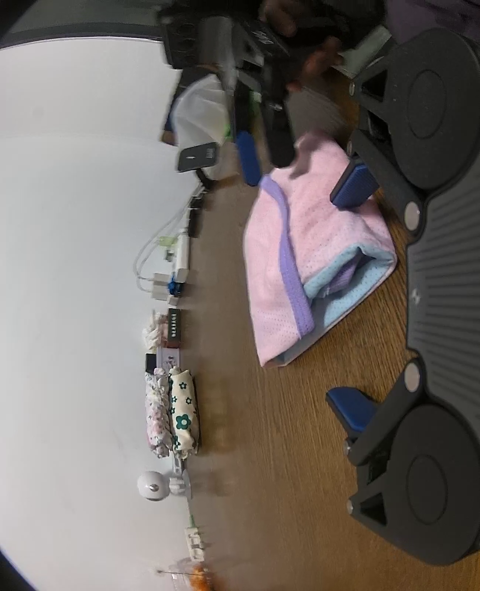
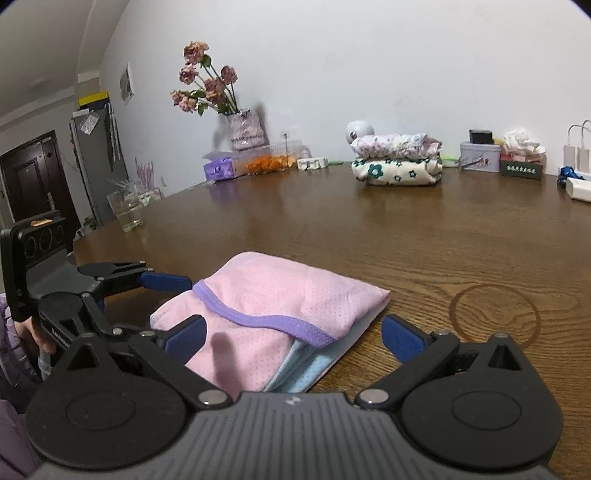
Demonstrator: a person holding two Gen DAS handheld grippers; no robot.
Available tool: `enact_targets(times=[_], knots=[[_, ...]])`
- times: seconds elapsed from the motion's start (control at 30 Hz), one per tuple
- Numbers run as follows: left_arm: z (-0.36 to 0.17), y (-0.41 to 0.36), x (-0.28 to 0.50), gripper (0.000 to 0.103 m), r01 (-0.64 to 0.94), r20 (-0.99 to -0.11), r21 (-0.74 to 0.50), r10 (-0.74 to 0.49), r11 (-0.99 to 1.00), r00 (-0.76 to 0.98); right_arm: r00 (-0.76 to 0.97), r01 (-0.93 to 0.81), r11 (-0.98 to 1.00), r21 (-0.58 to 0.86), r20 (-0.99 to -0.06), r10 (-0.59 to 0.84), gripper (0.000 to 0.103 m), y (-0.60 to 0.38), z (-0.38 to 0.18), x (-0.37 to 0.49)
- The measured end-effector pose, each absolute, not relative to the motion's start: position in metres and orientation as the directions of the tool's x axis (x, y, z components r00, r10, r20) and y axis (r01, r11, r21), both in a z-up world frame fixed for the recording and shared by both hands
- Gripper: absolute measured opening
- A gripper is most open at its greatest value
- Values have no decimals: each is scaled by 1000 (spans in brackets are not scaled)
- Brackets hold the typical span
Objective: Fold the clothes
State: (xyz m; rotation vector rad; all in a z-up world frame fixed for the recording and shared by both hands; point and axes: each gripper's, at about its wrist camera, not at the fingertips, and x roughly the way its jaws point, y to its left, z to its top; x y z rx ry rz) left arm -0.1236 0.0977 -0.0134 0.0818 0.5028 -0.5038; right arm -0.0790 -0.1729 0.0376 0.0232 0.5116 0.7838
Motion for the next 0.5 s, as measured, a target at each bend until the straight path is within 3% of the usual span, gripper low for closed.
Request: enact_targets(times=[0.5], knots=[[-14, 98, -125, 103, 477, -472, -58, -446, 877, 761, 592, -676, 709, 203, -423, 686, 103, -174, 38, -82]])
